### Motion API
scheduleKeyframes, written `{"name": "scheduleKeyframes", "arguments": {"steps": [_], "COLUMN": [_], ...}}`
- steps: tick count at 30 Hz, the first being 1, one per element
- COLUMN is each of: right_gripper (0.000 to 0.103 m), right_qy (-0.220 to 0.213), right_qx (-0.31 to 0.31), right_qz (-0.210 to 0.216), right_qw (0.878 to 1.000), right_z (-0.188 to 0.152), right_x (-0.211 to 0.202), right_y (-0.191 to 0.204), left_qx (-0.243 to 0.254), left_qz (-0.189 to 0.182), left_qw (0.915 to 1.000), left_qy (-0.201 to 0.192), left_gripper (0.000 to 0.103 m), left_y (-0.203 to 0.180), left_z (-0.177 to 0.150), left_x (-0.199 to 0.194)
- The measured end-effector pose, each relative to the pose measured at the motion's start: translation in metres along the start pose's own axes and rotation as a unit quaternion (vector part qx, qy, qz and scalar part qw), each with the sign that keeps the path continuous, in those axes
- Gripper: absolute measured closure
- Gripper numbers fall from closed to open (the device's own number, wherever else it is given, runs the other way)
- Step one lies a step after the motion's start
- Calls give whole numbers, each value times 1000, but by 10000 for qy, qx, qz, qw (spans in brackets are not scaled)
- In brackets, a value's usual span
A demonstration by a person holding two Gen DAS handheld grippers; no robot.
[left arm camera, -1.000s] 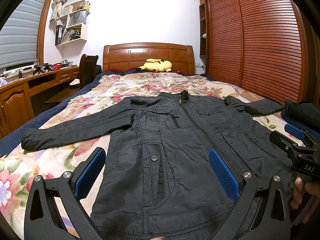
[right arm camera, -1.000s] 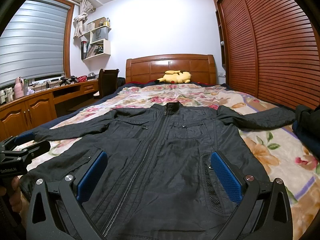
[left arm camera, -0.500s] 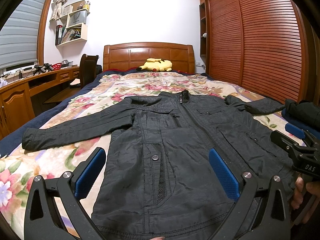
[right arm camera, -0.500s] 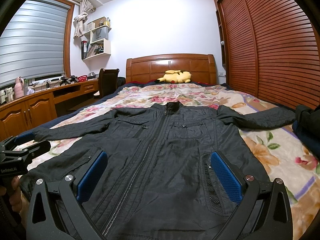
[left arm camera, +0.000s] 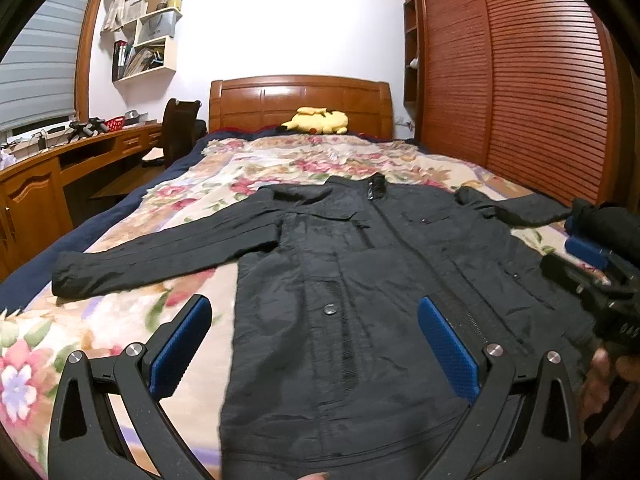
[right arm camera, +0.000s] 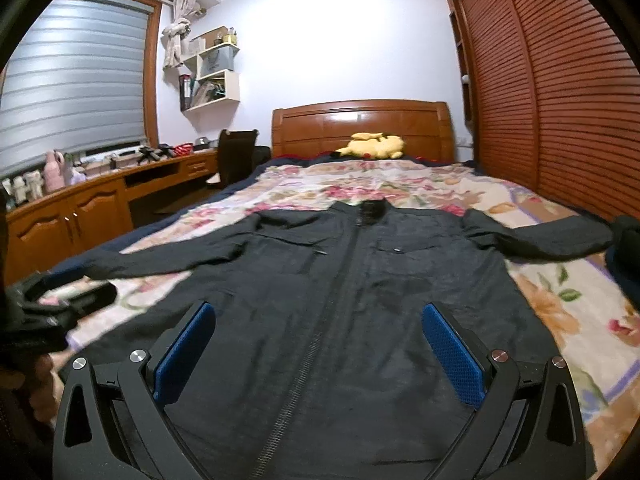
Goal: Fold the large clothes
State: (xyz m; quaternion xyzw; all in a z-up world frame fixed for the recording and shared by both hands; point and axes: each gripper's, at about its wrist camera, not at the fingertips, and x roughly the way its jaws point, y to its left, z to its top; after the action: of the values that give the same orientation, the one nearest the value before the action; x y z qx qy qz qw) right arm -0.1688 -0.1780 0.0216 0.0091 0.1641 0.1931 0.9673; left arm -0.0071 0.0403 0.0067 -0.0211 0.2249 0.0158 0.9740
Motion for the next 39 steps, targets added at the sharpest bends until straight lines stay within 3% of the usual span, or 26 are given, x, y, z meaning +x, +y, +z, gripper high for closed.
{"name": "scheduleKeyframes", "arguments": {"steps": [13,22,35,39], "right_gripper": [0,0,0,0], "right_qy": [6,70,626,882], "right_qx": [-422,-586,-760,-667], "right_qz": [143,458,763,751], "right_qw": [9990,9972,9922,9910], "right_z": [18,31,30,28], "right_x": [28,69,146,166], "right_y": [21,39,45,43], "left_qx": [-90,-96,-134,-254], "left_qz": [-103,108,520,685], "left_qw": [9999,9994,9936,9907], "left_qy": [96,324,996,1144], "left_gripper": [0,0,20,21], "left_y": [35,94,185,217], "left_z": [15,17,15,16], "left_x": [-1,18,63,75]}}
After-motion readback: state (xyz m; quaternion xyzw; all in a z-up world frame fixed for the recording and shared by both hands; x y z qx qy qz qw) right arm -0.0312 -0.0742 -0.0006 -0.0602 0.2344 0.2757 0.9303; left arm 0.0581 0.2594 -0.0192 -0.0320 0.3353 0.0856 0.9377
